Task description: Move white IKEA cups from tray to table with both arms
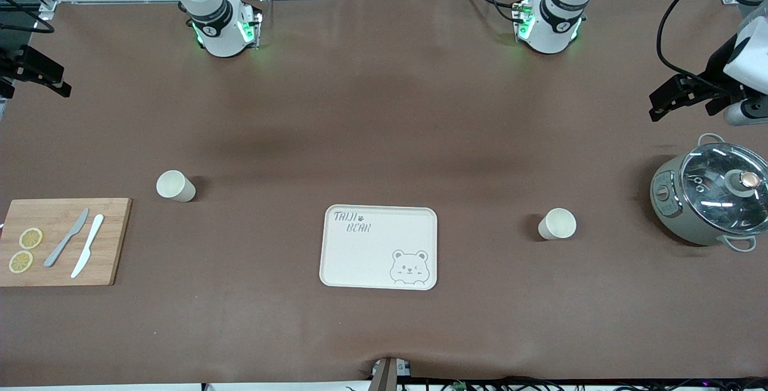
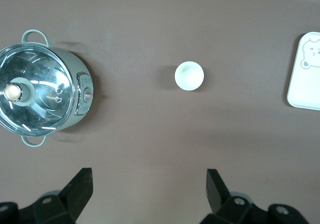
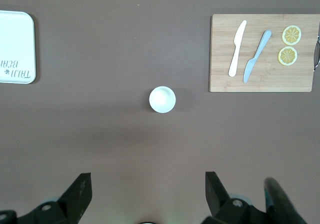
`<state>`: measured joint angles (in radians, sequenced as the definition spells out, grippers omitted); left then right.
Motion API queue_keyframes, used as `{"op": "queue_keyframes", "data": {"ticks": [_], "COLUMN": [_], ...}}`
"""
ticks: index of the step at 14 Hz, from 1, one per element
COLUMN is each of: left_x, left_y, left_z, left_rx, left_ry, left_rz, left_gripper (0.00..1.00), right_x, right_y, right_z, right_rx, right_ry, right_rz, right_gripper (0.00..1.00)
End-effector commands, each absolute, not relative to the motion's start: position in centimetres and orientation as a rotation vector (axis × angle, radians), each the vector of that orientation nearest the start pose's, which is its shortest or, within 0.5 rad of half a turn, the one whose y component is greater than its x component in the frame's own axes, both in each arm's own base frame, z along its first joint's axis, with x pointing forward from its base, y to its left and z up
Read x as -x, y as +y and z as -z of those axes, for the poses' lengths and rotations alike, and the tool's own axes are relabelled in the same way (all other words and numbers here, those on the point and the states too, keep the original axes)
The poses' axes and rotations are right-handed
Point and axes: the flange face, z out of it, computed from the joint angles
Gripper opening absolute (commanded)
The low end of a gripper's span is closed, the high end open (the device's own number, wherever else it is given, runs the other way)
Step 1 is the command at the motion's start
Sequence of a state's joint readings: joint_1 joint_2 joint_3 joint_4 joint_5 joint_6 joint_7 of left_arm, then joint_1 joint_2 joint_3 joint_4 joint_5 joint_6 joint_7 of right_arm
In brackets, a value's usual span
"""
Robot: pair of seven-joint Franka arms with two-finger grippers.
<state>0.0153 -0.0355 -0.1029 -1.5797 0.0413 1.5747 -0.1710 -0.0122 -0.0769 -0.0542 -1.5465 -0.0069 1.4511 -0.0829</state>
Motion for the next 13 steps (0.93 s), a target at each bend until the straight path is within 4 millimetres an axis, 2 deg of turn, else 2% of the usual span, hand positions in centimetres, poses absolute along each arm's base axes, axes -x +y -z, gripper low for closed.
{"op": "queue_keyframes", "data": {"ticks": [1, 13], "left_x": [-54.50, -54.35], "left_y": [-4.18, -4.05], "left_z": [-64.78, -64.83], "left_rx": [3.109, 3.121], "left_ry": [-0.123, -0.111], "left_rz": [0.077, 0.063], "left_gripper": [1.00, 1.00], "right_x": [-51.44, -51.43], "right_y": [-3.80, -3.71], "right_z": [-66.96, -66.94], "right_rx": [3.151, 3.151], "right_ry": [-0.032, -0.034], "right_rz": [-0.016, -0.018], "right_gripper": [1.00, 1.00]}}
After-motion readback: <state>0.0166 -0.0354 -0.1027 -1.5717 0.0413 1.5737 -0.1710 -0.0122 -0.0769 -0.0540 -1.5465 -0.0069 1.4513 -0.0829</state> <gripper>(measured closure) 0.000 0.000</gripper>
